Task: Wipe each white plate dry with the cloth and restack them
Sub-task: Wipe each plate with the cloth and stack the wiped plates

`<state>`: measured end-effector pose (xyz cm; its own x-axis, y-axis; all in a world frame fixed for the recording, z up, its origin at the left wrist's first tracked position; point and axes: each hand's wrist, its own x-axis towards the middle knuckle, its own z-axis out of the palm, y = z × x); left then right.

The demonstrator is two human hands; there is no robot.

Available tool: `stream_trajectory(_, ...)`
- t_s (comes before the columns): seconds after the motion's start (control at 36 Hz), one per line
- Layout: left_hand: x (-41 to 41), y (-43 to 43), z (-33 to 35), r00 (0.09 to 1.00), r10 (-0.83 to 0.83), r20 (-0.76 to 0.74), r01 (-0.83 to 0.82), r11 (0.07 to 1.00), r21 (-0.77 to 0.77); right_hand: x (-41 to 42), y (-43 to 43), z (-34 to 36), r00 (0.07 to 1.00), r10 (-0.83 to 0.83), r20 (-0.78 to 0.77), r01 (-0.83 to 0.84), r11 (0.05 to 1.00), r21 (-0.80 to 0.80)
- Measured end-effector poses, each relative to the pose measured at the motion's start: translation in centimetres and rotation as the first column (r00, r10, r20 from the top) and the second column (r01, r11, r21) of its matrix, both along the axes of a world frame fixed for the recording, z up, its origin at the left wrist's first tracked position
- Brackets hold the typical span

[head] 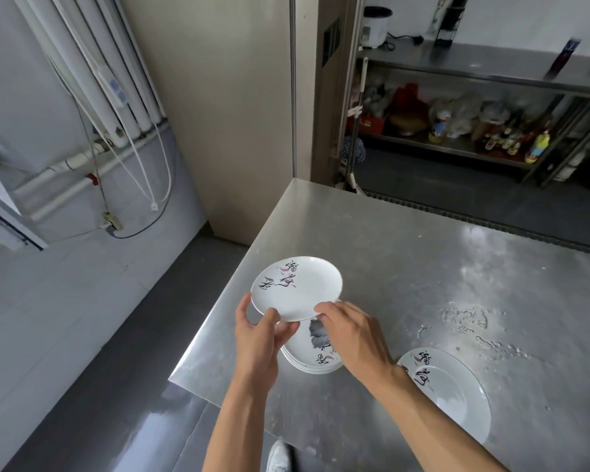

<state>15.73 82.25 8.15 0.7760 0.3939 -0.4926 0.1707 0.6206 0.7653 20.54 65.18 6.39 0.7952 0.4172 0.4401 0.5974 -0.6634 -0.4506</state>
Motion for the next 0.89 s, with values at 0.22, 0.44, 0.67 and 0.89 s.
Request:
stream_trajectory(0.22,-0.5,0.8,-0.9,0.99,-0.098,-0.1,0.099,0.995,0.006,0.4,0.1,-0.3,0.999,-0.028,-0.039,0.023,0.99,-0.136)
stream_trajectory(0.44,-1.5,1.9,-1.3,0.948,-0.256,-0.187,0.291,0.472,0.832,0.6,-0.5,1.2,0.998,-0.029,-0.06,0.017,0.982,-0.189)
stream_trajectory(0.67,-1.1,2.1,-0.9,0.841,-0.492,-0.226,0.258,-0.003,0.966,0.8,-0.3,2.8,0.999,0.001,-0.033,-0.01,0.958,-0.287)
stream_trajectory(0.89,-1.0,1.9,0.1,0.877,-0.428,-0.218,0.196,-0.096,0.976,1.0,-0.1,3.8,0.998,0.042,0.047,-0.03,0.971,-0.239)
